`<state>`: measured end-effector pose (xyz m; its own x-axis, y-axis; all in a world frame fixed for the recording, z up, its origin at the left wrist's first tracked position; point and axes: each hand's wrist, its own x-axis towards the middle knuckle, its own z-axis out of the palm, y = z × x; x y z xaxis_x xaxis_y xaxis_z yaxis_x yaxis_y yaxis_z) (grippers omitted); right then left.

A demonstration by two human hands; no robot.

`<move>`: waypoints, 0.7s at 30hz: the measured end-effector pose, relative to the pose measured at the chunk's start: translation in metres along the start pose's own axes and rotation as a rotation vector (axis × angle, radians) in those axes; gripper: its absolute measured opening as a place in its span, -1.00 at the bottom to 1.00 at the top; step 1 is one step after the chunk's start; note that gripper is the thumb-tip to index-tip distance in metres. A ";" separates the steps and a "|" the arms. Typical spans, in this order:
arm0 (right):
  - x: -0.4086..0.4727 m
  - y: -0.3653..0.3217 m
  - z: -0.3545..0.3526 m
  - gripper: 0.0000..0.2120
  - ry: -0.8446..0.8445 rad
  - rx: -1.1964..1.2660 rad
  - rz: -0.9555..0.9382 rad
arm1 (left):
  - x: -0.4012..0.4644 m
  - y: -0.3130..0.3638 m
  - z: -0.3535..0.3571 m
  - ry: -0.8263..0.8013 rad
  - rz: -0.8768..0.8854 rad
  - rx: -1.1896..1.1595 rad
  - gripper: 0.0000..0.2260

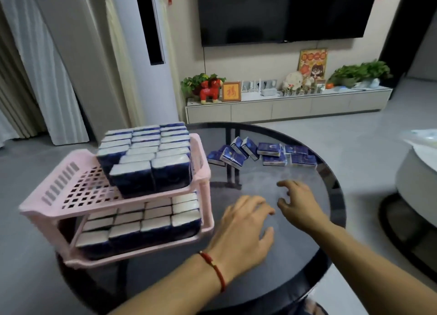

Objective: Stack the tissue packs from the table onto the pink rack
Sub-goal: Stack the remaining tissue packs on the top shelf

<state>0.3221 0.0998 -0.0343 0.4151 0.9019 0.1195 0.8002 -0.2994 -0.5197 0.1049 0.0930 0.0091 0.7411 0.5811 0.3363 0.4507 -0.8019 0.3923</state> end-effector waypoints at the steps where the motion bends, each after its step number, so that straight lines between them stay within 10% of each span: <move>1: 0.007 0.005 0.001 -0.51 0.050 -0.037 0.035 | 0.012 -0.009 0.017 -0.053 -0.034 0.095 -0.61; 7: 0.059 0.038 -0.008 -0.31 0.242 -0.201 0.249 | 0.048 -0.034 0.064 -0.167 -0.191 0.230 -0.33; 11: 0.081 0.054 -0.006 -0.43 0.184 -0.265 0.236 | 0.050 -0.037 0.069 -0.175 -0.199 0.247 -0.48; 16: 0.058 0.055 -0.007 -0.80 0.300 -0.215 0.032 | 0.049 -0.037 0.067 -0.157 -0.193 0.208 -0.45; 21: -0.008 0.046 -0.031 -0.68 0.004 0.042 -0.336 | 0.051 -0.036 0.064 -0.088 -0.226 0.055 -0.21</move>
<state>0.3685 0.0689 -0.0327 0.1333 0.9468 0.2930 0.8738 0.0272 -0.4854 0.1583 0.1430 -0.0422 0.6578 0.7343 0.1679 0.6346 -0.6603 0.4015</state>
